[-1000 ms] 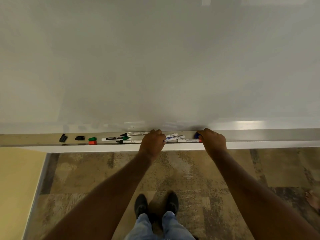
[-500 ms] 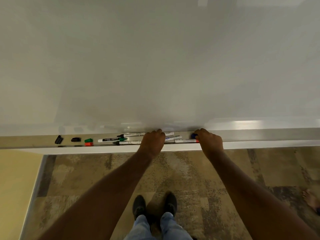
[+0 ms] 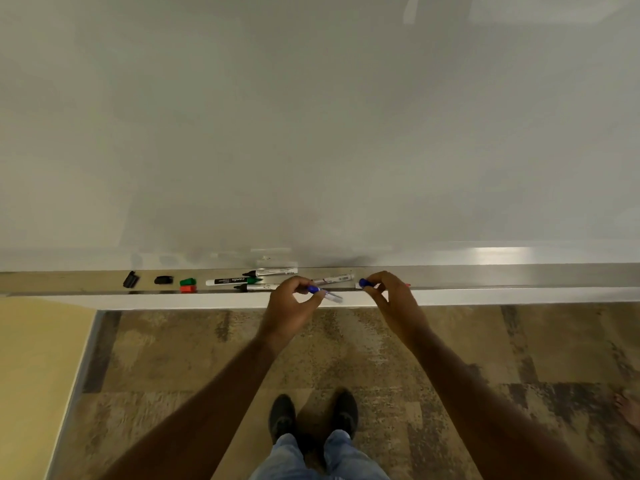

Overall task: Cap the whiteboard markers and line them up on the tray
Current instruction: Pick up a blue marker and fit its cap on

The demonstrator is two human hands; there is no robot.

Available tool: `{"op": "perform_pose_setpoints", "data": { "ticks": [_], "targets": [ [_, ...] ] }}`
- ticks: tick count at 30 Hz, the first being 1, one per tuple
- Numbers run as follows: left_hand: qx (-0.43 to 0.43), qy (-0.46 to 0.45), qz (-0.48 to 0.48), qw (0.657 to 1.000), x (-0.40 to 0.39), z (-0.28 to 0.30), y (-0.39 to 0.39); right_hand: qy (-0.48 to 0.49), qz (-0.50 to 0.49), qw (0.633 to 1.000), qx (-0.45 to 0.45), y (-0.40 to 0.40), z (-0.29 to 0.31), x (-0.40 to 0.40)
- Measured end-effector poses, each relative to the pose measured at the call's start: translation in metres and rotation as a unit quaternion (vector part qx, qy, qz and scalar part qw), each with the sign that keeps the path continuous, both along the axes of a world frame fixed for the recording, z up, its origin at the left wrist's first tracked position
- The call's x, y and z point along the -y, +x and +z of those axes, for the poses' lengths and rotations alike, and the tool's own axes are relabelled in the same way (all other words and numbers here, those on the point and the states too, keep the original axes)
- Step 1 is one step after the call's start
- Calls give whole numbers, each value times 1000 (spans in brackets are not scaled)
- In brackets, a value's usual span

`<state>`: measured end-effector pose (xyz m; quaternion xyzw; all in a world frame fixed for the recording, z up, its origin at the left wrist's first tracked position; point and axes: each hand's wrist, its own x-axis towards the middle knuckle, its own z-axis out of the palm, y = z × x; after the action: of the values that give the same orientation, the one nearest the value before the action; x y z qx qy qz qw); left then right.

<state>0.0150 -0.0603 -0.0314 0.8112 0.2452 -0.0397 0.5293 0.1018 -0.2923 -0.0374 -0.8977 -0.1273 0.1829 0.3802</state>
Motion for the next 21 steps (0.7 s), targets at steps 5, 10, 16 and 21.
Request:
{"op": "perform_pose_setpoints", "data": {
  "ticks": [5, 10, 16, 21],
  "targets": [
    [-7, -109, 77, 991, 1, 1, -16, 110, -22, 989, -94, -22, 6, -32],
    [-13, -138, 85, 987, 5, 4, -27, 219, -97, 960, -146, -37, 20, -67],
    [13, -152, 74, 985, 6, 16, -33, 310, -213, 906, -193, -50, 36, -93],
    [13, -138, 64, 988, 4, 20, -37, 322, -238, 896, -193, -51, 41, -97]
  ]
}}
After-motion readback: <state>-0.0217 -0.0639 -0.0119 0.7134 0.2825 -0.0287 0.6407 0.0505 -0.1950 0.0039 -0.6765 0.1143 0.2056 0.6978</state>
